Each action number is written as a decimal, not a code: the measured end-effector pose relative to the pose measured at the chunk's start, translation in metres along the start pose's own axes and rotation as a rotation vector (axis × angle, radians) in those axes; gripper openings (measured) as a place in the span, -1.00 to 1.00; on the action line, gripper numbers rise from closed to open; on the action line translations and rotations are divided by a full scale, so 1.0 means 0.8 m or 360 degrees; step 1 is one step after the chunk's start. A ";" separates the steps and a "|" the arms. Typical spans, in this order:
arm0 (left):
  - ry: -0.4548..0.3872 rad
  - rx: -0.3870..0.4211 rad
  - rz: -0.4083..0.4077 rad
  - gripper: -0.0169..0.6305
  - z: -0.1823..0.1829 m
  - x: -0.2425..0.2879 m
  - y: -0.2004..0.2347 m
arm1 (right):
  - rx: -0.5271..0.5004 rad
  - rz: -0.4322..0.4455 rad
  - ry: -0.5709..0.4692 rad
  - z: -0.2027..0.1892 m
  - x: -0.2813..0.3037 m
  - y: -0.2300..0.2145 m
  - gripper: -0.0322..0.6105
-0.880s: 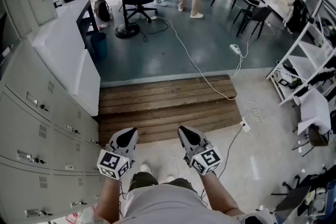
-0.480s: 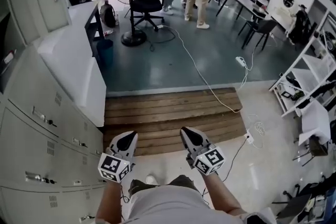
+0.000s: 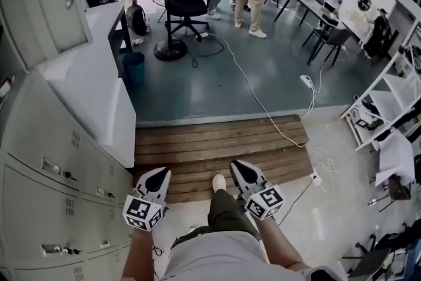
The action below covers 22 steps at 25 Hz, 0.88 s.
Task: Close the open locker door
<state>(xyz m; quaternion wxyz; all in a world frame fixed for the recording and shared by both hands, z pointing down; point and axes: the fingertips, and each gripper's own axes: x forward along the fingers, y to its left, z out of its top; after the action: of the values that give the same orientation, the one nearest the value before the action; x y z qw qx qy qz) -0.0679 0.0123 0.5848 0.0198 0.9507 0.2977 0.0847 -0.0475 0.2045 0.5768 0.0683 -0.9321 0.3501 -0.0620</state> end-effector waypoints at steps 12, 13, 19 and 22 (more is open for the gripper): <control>0.0069 -0.0064 0.0191 -0.94 -0.002 0.131 0.096 | 0.0121 0.0188 0.0073 -0.014 0.156 -0.115 -0.83; 0.0073 -0.0071 0.0226 -0.94 0.004 0.145 0.107 | 0.0134 0.0217 0.0080 -0.010 0.172 -0.128 -0.83; 0.0042 -0.0146 0.0457 -0.94 0.073 0.226 0.169 | 0.0148 0.0479 0.0159 0.045 0.278 -0.194 -0.83; 0.0028 -0.0156 0.0609 -0.94 0.116 0.250 0.192 | 0.0138 0.0659 0.0195 0.079 0.325 -0.207 -0.83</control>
<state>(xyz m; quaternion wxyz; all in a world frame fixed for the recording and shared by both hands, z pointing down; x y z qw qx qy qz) 0.1965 0.0014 0.5367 0.0471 0.9870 0.1072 0.1098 0.2638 0.1619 0.5603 0.0982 -0.8311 0.5346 -0.1180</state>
